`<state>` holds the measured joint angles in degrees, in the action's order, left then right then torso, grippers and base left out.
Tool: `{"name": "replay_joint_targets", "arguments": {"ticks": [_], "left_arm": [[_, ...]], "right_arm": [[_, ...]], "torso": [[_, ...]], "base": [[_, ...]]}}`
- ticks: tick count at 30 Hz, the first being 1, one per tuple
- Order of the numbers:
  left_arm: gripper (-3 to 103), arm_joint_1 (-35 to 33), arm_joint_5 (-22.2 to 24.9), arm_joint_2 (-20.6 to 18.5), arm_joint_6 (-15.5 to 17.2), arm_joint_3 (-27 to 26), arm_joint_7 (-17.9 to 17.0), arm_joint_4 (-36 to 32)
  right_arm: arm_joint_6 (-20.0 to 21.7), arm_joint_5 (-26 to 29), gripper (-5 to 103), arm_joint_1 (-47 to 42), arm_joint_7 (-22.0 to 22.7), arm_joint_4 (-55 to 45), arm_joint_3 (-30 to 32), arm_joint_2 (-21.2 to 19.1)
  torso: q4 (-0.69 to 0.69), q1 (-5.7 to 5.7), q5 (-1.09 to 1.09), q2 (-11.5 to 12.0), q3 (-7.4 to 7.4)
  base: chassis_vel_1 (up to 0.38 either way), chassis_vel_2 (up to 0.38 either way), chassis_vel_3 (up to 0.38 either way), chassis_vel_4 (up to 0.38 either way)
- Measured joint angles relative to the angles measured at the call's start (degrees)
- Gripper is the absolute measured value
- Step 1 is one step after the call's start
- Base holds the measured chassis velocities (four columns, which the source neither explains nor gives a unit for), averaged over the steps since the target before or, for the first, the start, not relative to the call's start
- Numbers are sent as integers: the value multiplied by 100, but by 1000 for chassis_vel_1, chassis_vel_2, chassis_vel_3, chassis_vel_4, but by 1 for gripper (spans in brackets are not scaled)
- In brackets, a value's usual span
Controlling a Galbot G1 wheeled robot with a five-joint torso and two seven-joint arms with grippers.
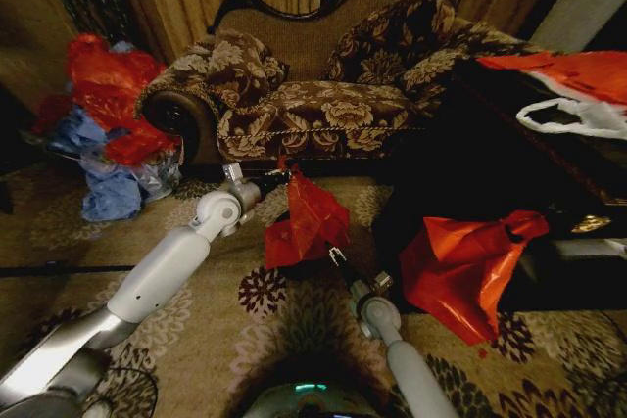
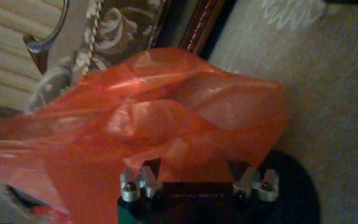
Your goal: Place a garbage bag over the trash bin.
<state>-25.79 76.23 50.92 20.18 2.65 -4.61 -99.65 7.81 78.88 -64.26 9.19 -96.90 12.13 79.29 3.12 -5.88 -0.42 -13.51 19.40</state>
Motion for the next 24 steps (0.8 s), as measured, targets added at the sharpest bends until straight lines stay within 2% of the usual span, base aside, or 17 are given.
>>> {"name": "replay_joint_targets", "arguments": {"ticks": [2,3,4,5,7,8,11,12,17,20,24], "left_arm": [[0,0,-9,13,-2,11,-3,18],[0,0,-9,13,-2,11,-3,18],[0,-2,-12,17,-2,16,-3,21],[0,-2,-12,17,-2,16,-3,21],[0,-23,-18,26,-3,20,-7,21],[0,-23,-18,26,-3,20,-7,21],[0,-43,-27,39,-6,23,-16,15],[0,-43,-27,39,-6,23,-16,15],[0,-44,-31,73,-7,23,-25,5],[0,-53,-32,110,-7,24,-31,1],[0,-67,-69,173,-14,26,-46,15]], "right_arm": [[50,257,59,-76,-2,-161,57,1],[50,257,59,-76,-2,-161,57,1],[77,369,54,-121,-9,-244,74,-4],[77,369,54,-121,-9,-244,74,-4],[106,390,44,-152,-53,-263,63,-10],[106,390,44,-152,-53,-263,63,-10],[106,373,27,-114,-38,-228,6,54],[106,373,27,-114,-38,-228,6,54],[98,325,6,-29,-35,-165,-40,92],[98,316,1,-24,-35,-159,-49,88],[85,221,0,-39,-37,-159,-87,80]], "torso": [[0,0,0,0,0],[0,0,0,0,0],[1,0,0,0,0],[1,0,0,0,0],[1,1,0,0,0],[1,1,0,0,0],[0,1,0,0,0],[0,1,0,0,0],[0,1,0,0,0],[0,1,0,0,0],[0,1,0,0,0]], "base": [[0,0,0,0],[0,0,0,0],[0,0,0,0],[0,0,0,0],[0,0,0,0],[0,0,0,0],[0,0,0,0],[0,0,0,0],[0,0,0,0],[0,0,0,0],[0,0,0,0]]}}
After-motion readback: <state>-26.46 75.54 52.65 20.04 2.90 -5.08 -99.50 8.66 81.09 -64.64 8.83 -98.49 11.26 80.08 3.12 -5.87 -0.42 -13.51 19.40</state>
